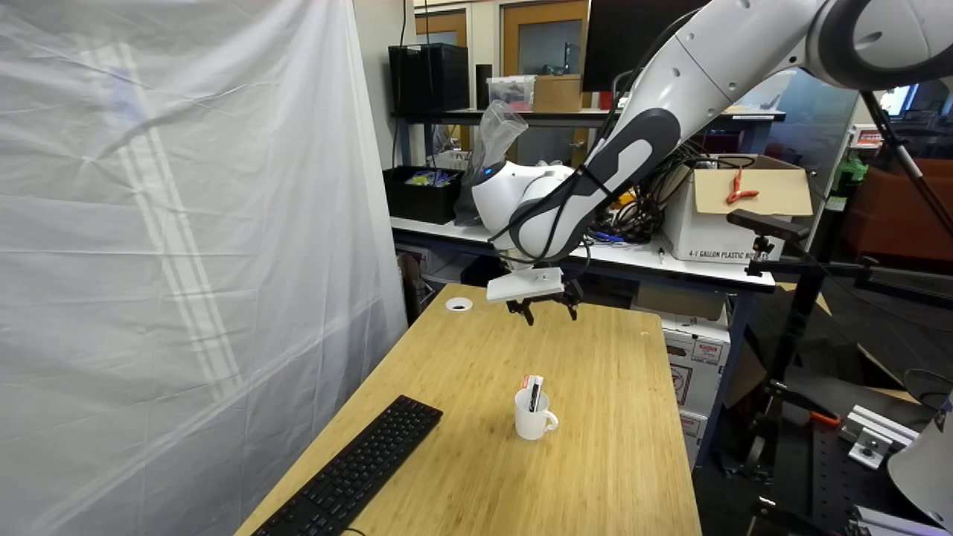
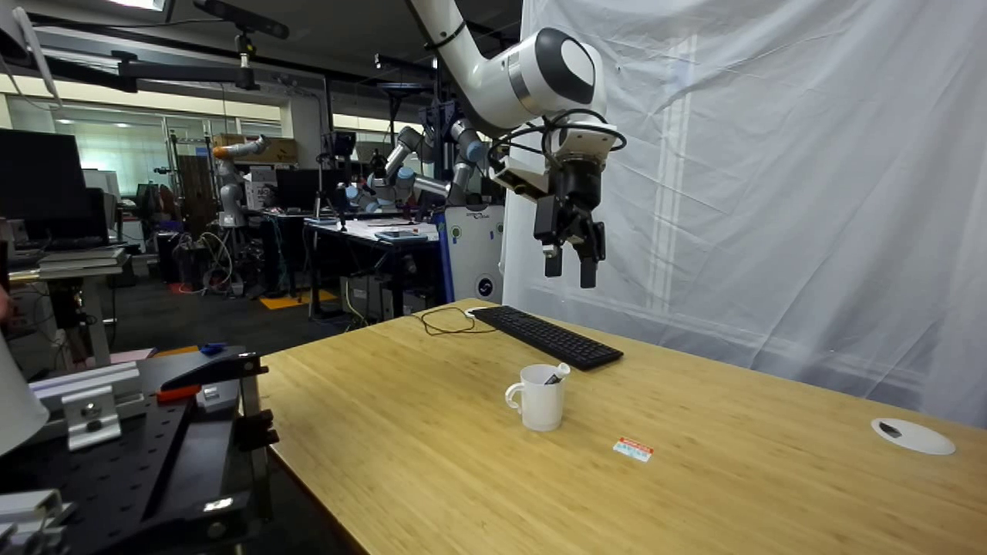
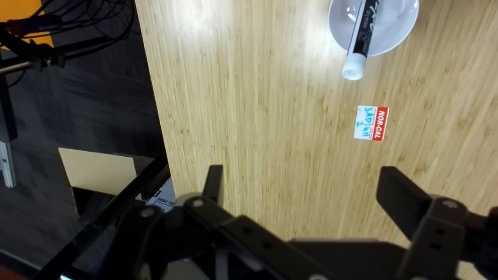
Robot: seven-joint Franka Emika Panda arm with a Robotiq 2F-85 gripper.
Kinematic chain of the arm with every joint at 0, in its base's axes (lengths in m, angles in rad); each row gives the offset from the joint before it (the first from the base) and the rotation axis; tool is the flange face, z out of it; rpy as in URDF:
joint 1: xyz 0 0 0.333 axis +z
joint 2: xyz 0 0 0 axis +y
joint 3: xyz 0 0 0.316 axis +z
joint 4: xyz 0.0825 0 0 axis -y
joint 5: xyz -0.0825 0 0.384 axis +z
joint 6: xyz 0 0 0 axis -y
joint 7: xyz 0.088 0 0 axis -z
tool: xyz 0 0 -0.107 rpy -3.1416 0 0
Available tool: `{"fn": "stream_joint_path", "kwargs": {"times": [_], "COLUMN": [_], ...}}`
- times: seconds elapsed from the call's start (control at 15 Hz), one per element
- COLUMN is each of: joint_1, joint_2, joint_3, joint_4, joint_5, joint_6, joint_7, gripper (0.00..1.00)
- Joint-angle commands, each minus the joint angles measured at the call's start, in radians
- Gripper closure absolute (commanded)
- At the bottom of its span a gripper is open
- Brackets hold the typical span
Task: Take the black marker out of the white mug
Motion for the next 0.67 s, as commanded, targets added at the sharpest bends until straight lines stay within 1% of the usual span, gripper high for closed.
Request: {"fn": "stream_joint_path", "kwargs": {"times": [0.0,0.4,0.6], "joint_1": [0.009,0.009,0.011], "joint_2": [0.001,0.001,0.022], "joint_3": [-0.010,-0.010,-0.009], "joint_4": [0.002,0.002,0.016], "joint_5": [0.007,0.007,0.007], "joint_6": [-0.001,-0.001,0.001], "joint_7": [-0.004,-0.004,-0.003], "gripper": [0.00,0.00,0.00]}}
